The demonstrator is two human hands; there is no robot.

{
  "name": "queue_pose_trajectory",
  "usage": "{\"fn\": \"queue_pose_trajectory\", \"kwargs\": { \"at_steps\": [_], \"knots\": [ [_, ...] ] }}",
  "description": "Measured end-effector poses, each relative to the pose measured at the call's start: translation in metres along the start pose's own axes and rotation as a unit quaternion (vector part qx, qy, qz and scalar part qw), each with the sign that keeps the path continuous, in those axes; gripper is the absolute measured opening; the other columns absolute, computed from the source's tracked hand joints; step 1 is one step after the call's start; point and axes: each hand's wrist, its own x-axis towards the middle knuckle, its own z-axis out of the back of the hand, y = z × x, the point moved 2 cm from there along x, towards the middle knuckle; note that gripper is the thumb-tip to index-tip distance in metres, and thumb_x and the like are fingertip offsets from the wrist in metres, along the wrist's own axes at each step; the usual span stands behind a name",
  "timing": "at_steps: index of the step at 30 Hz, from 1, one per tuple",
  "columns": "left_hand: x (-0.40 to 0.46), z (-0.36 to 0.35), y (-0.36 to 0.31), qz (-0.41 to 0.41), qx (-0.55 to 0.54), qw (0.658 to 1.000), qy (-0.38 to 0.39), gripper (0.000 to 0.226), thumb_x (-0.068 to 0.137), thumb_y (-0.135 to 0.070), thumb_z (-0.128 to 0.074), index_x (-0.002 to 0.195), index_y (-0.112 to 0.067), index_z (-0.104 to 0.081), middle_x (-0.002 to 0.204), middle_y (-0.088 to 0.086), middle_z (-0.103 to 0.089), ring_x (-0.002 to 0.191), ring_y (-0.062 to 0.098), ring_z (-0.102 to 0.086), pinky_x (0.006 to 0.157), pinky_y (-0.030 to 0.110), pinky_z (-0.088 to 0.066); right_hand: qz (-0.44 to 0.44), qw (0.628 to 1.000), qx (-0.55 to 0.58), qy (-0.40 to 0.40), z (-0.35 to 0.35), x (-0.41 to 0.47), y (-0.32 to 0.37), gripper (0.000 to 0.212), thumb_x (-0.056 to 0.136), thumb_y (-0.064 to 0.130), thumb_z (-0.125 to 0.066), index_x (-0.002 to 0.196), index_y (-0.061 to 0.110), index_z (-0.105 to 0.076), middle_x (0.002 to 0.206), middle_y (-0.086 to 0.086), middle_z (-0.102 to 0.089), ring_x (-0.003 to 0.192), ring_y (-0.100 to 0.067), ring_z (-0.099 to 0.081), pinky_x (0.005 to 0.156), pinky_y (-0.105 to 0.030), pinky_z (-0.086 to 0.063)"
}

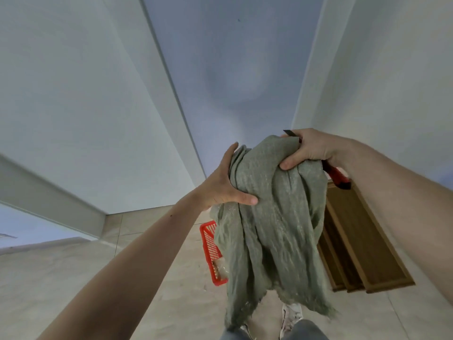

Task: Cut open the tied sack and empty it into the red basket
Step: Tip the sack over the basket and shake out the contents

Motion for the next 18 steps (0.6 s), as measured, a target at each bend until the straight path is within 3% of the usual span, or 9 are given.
{"fn": "queue_pose_trajectory", "kwargs": {
  "at_steps": [4, 6, 9, 11, 15, 18],
  "knots": [
    [0.009, -0.002, -0.024, -0.04, 0.015, 0.999, 0.025, 0.119, 0.043, -0.038, -0.092, 0.142, -0.034, -0.026, 0.144, -0.014, -0.037, 0.124, -0.003, -0.045, 0.098, 0.018, -0.043, -0.033, 0.996, 0.075, 0.029, 0.01, -0.024, -0.001, 0.059, 0.044, 0.011, -0.09, 0.1, 0.009, -0.073, 0.098, -0.009, -0.078, 0.1, -0.03, -0.071, 0.083, -0.038, -0.055],
    [0.013, -0.003, -0.037, -0.05, 0.025, 0.998, 0.034, 0.11, 0.044, -0.042, -0.091, 0.136, -0.032, -0.032, 0.142, -0.01, -0.041, 0.121, 0.002, -0.051, 0.093, 0.017, -0.047, -0.048, 0.993, 0.103, 0.04, 0.015, -0.035, -0.002, 0.064, 0.043, 0.011, -0.094, 0.103, 0.009, -0.072, 0.101, -0.01, -0.078, 0.101, -0.029, -0.072, 0.082, -0.038, -0.056],
    [0.021, -0.004, -0.052, -0.052, 0.016, 0.998, 0.033, 0.092, 0.045, -0.044, -0.09, 0.123, -0.028, -0.044, 0.122, -0.005, -0.058, 0.108, 0.009, -0.063, 0.081, 0.023, -0.056, -0.054, 0.989, 0.134, 0.018, 0.021, -0.055, -0.003, 0.082, 0.037, 0.029, -0.099, 0.111, 0.011, -0.069, 0.102, -0.007, -0.078, 0.09, -0.02, -0.075, 0.068, -0.029, -0.059],
    [0.028, -0.005, -0.061, -0.044, 0.0, 0.999, 0.03, 0.086, 0.048, -0.041, -0.092, 0.121, -0.026, -0.05, 0.118, -0.002, -0.063, 0.105, 0.014, -0.067, 0.082, 0.029, -0.058, -0.067, 0.988, 0.137, -0.038, 0.024, -0.07, -0.006, 0.091, 0.037, 0.043, -0.098, 0.116, 0.01, -0.067, 0.097, -0.004, -0.079, 0.087, -0.019, -0.075, 0.07, -0.029, -0.058],
    [0.043, -0.017, -0.073, -0.024, -0.012, 0.998, 0.051, 0.062, 0.068, -0.019, -0.091, 0.12, -0.016, -0.059, 0.115, 0.004, -0.07, 0.101, 0.018, -0.071, 0.082, 0.03, -0.059, -0.096, 0.974, 0.122, -0.164, 0.031, -0.097, -0.021, 0.083, 0.049, 0.061, -0.084, 0.111, 0.007, -0.069, 0.102, -0.01, -0.076, 0.094, -0.026, -0.073, 0.082, -0.037, -0.058],
    [0.054, -0.031, -0.076, -0.007, -0.016, 0.997, 0.075, 0.056, 0.07, -0.014, -0.089, 0.119, -0.011, -0.062, 0.113, 0.007, -0.073, 0.099, 0.019, -0.073, 0.084, 0.032, -0.06, -0.073, 0.95, 0.068, -0.295, 0.04, -0.116, -0.036, 0.066, 0.072, 0.065, -0.075, 0.112, 0.013, -0.067, 0.108, -0.004, -0.071, 0.091, -0.015, -0.065, 0.077, -0.031, -0.049]
  ]
}}
